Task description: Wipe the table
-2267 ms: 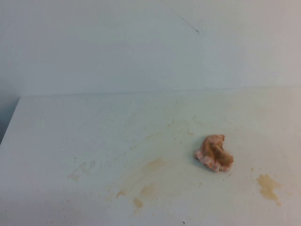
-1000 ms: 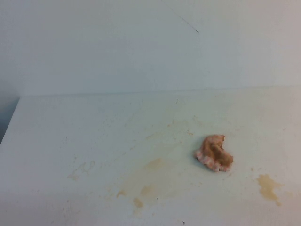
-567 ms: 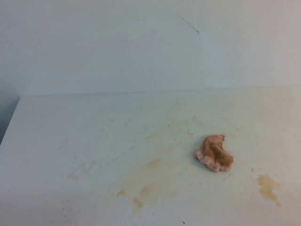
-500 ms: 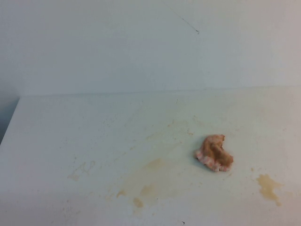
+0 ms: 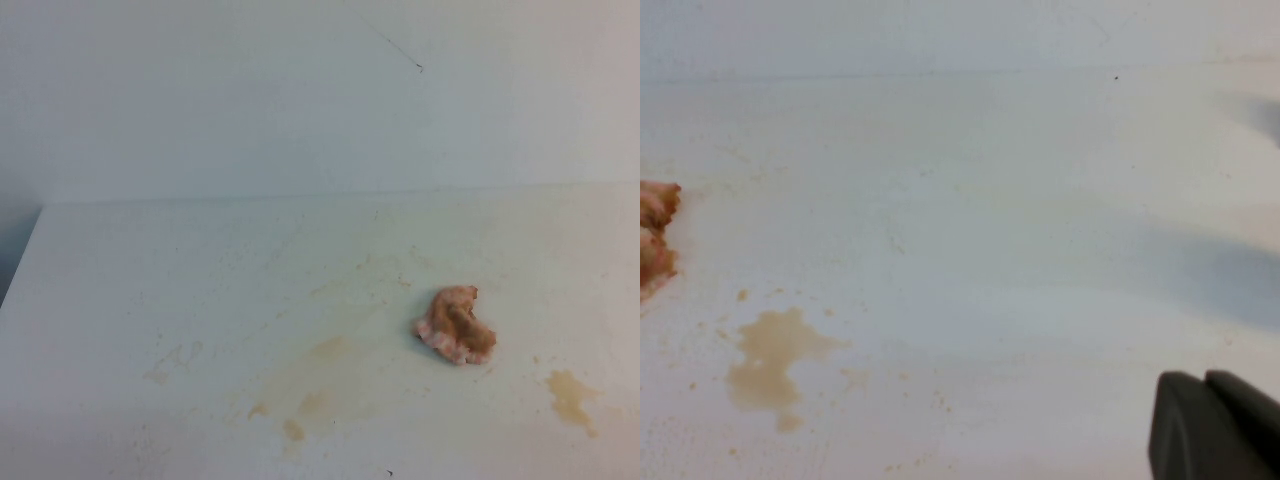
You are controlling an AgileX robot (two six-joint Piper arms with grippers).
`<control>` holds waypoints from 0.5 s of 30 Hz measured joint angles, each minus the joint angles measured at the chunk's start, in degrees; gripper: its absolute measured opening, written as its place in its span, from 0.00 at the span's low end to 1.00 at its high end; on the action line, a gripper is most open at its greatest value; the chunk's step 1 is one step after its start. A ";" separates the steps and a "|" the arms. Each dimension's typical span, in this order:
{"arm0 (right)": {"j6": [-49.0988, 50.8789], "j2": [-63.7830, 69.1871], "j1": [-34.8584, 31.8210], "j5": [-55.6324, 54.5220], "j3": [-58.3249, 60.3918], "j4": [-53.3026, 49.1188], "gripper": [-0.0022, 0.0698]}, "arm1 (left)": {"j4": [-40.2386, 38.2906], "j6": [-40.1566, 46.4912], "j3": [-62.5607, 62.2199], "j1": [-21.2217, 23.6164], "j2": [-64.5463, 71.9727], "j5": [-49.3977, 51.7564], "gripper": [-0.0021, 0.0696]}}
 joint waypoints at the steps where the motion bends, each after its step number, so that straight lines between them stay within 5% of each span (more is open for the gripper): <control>1: 0.00 0.00 0.00 0.00 0.00 0.00 0.03 | 0.00 0.00 0.00 0.00 0.00 0.00 0.03; 15: 0.00 0.00 0.00 -0.13 0.00 2.31 0.03 | 0.00 0.00 0.00 0.00 0.00 0.00 0.03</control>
